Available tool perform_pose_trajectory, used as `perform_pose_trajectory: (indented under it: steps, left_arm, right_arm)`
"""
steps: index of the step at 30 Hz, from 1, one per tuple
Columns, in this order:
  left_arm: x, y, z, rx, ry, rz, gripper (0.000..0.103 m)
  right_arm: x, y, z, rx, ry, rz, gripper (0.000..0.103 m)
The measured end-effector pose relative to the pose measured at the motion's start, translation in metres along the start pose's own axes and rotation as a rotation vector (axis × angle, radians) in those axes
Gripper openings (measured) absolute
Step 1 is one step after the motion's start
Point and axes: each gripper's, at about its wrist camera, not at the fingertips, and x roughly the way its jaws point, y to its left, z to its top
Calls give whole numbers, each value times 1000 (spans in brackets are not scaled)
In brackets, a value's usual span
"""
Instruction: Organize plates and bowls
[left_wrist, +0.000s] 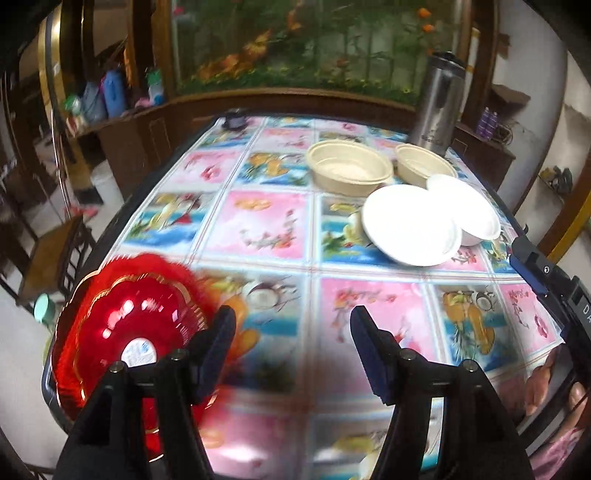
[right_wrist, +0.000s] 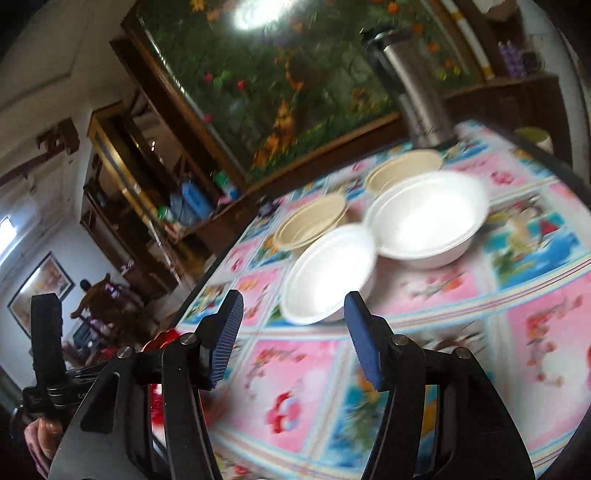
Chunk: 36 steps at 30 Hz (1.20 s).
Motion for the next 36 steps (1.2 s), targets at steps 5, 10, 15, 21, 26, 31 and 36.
perform_pose_trajectory:
  steps: [5, 10, 15, 21, 26, 31, 36]
  left_arm:
    - [3, -23, 8, 35, -64, 42, 70]
    - [11, -35, 15, 46, -67, 50, 71]
    - [22, -39, 19, 40, -47, 48, 71]
    - [34, -41, 25, 34, -22, 46, 71]
    - [46, -43, 34, 35, -4, 42, 71]
    - [57, -45, 45, 31, -3, 47, 71]
    - [73, -42, 58, 10, 9, 52, 71]
  right_arm:
    - [-3, -21, 1, 65, 6, -1, 58]
    - [3, -20, 3, 67, 12, 3, 58]
    - [9, -25, 0, 86, 44, 3, 58]
    - [16, -31, 0, 123, 81, -12, 58]
    - [25, -38, 7, 160, 124, -14, 58]
    - [32, -34, 32, 124, 130, -21, 57]
    - [46, -34, 47, 111, 179, -16, 57]
